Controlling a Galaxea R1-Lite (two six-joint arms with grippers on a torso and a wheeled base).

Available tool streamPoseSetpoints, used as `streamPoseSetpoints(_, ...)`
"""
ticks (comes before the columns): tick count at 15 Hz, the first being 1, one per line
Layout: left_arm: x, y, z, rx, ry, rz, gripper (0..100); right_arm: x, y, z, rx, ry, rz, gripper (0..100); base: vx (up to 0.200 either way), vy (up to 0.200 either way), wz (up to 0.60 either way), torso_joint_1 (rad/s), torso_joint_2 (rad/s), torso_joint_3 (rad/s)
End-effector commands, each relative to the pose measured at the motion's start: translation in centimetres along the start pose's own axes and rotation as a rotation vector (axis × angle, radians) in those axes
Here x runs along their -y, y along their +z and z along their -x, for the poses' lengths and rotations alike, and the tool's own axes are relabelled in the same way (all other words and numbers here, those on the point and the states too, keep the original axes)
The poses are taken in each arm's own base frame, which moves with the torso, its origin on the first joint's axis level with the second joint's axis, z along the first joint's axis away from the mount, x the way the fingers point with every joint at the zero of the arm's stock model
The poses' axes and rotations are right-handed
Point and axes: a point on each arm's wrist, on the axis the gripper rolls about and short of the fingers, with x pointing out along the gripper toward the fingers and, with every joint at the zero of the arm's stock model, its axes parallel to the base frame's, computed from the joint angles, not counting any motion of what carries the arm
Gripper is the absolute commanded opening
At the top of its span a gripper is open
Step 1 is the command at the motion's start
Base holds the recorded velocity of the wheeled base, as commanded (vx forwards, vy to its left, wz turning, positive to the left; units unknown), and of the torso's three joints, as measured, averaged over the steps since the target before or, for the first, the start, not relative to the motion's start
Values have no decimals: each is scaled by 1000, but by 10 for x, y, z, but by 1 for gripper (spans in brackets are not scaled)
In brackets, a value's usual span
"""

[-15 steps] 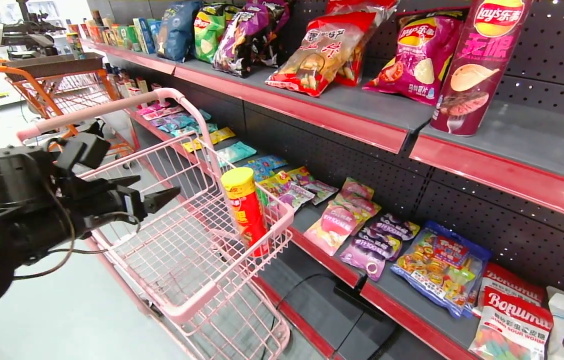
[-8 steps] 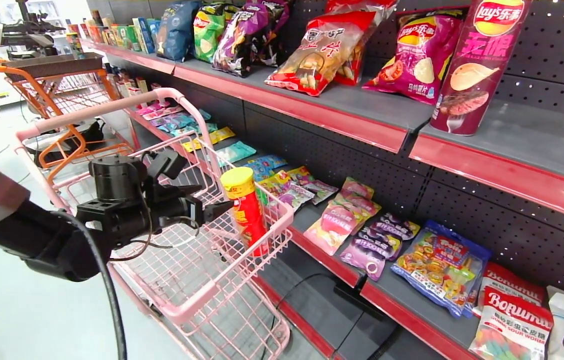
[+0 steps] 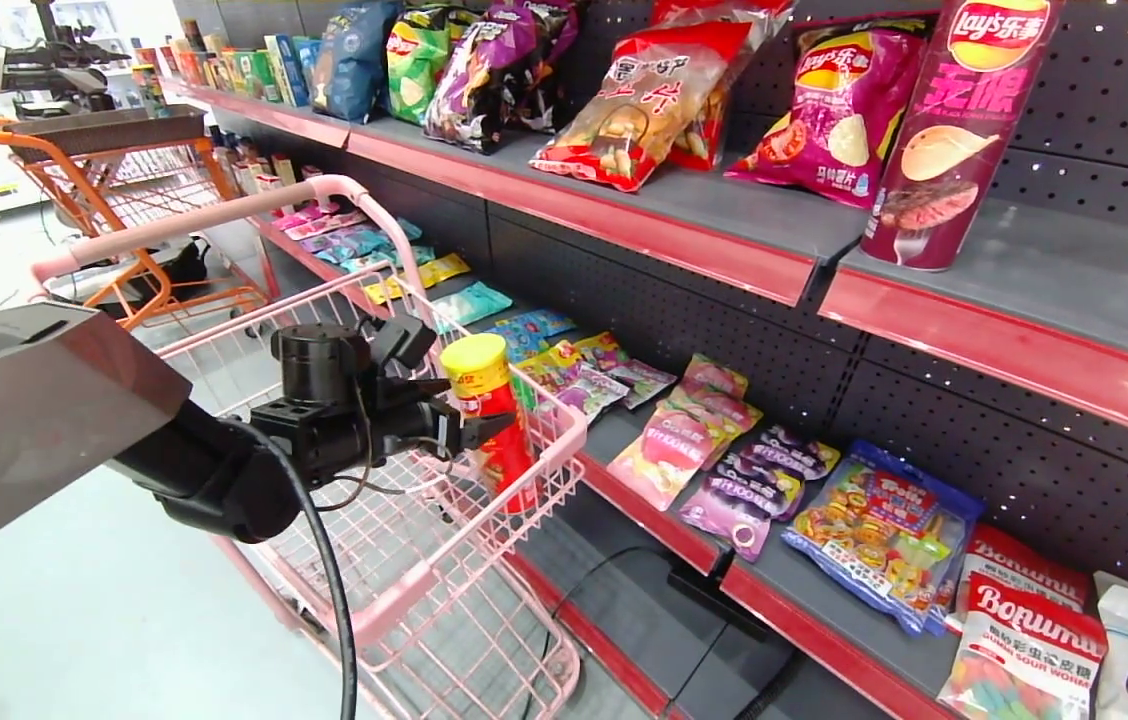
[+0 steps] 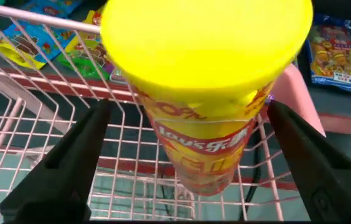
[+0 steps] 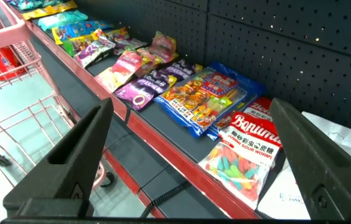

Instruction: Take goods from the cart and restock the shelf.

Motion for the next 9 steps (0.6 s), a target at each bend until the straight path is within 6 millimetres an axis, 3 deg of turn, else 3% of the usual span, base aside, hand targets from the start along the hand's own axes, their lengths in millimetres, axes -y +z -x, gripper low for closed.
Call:
streamPoseSetpoints(1,0,-5,-7,-9,-5,4,100,0,0,0,0,0,0,100,0,0,0,0,0,0)
streamPoseSetpoints(2,-1,-9,-11,-17,-7,6,0,0,0,0,0,0,1,100,0,0,0,0,0,0)
streamPoseSetpoints(5,4,-9,-14,-21,-14,4,0,0,0,0,0,0,1,100,0,0,0,0,0,0)
streamPoseSetpoints(9,8,14,8,23,30,-1,0,0,0,0,2,0,1,100,0,0,0,0,0,0)
